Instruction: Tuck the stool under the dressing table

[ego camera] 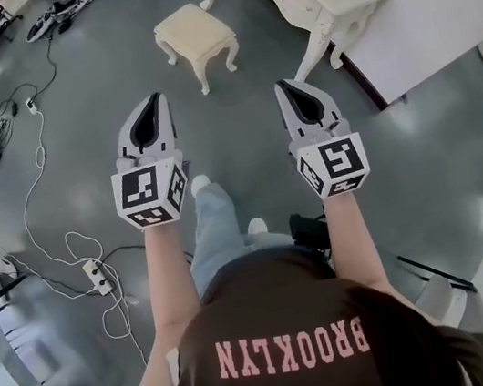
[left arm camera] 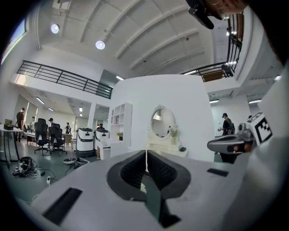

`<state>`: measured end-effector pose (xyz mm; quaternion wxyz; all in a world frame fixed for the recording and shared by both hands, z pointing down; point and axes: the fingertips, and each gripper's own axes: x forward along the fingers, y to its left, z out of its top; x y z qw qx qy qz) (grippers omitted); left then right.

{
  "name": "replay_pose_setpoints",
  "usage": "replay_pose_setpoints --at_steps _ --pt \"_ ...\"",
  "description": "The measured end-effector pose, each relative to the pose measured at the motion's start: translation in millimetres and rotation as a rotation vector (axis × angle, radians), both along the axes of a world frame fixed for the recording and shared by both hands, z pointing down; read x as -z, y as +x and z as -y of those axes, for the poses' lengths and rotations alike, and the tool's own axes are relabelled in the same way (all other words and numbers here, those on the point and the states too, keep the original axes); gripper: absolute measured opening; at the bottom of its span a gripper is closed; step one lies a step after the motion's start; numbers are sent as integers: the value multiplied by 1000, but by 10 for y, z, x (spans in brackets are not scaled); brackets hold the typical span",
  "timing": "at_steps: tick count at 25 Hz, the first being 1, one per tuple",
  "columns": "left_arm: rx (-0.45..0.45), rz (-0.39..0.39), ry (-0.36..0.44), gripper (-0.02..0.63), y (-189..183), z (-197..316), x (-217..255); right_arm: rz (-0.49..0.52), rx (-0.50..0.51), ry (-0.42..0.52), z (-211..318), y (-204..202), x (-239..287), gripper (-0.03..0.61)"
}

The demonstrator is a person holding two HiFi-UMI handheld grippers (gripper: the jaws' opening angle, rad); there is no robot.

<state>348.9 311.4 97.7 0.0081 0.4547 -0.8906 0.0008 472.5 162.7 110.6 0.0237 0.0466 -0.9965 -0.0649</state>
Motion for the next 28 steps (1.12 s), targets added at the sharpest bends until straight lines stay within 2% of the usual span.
replay_pose_setpoints --at_steps 5,13,18,23,28 --pt "-4 -5 1 9 -641 85 -61 -10 -10 0 115 -614 -51 -2" --pt "-42 23 -26 9 -1996 152 -32 -17 -41 22 33 -1930 -15 -3" --pt "-84 9 -26 9 -2720 290 -63 -37 -121 12 197 -2586 -63 -3" --pt "-111 -27 -20 9 -3297 399 -189 -62 -187 5 357 -3016 -156 -2" --pt "-148 -41 -37 9 -3562 619 -359 -98 -224 -8 579 -3233 -347 -2"
